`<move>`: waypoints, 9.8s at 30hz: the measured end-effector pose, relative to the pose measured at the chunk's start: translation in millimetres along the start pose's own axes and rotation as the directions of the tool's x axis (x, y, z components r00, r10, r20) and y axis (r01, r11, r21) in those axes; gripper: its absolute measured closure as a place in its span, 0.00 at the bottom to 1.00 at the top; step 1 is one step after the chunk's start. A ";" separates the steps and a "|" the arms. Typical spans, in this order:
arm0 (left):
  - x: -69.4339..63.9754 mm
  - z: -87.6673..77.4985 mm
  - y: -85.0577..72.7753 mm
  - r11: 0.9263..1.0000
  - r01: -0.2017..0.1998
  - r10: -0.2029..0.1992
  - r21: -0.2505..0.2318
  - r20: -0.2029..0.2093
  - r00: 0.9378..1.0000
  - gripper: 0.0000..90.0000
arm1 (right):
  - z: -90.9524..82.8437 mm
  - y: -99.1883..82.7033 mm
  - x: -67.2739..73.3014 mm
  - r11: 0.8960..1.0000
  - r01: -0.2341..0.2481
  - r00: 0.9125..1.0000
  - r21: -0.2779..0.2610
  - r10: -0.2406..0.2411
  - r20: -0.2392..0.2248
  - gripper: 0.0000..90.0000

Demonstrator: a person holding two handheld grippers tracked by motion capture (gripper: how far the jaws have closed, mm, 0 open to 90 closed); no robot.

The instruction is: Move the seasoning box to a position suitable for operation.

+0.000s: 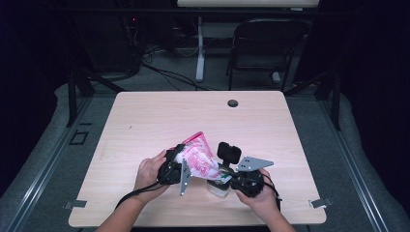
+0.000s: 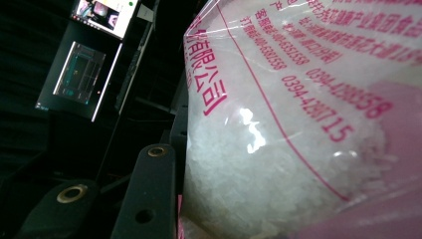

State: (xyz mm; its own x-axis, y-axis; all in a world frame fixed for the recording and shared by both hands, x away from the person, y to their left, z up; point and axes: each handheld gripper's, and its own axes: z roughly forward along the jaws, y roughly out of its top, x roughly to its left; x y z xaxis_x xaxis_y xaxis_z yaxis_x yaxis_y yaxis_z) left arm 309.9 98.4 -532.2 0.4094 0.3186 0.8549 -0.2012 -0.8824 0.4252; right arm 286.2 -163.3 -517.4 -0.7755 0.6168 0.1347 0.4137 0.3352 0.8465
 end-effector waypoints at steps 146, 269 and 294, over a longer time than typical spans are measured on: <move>-6.5 -7.9 10.1 0.990 -0.140 0.139 -0.004 -0.100 0.985 0.75 | -16.3 -2.0 3.7 0.991 0.132 0.989 -0.004 -0.131 0.072 1.00; -3.1 -17.4 25.9 0.956 -0.293 0.281 -0.017 -0.236 0.930 0.75 | -13.0 -9.8 4.6 0.994 0.108 0.990 0.019 -0.110 0.084 1.00; -2.4 -18.5 26.7 0.957 -0.289 0.276 -0.021 -0.237 0.931 0.75 | -10.8 -10.7 3.6 0.994 0.106 0.991 0.026 -0.108 0.084 1.00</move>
State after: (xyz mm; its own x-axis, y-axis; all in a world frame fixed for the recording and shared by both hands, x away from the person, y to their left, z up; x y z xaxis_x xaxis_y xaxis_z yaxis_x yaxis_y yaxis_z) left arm 287.1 80.5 -517.4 0.1144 0.1349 0.9842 -0.3296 -0.9295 0.1657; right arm 273.8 -172.4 -520.4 -0.7731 0.6342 -0.0013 0.3410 0.4174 0.8423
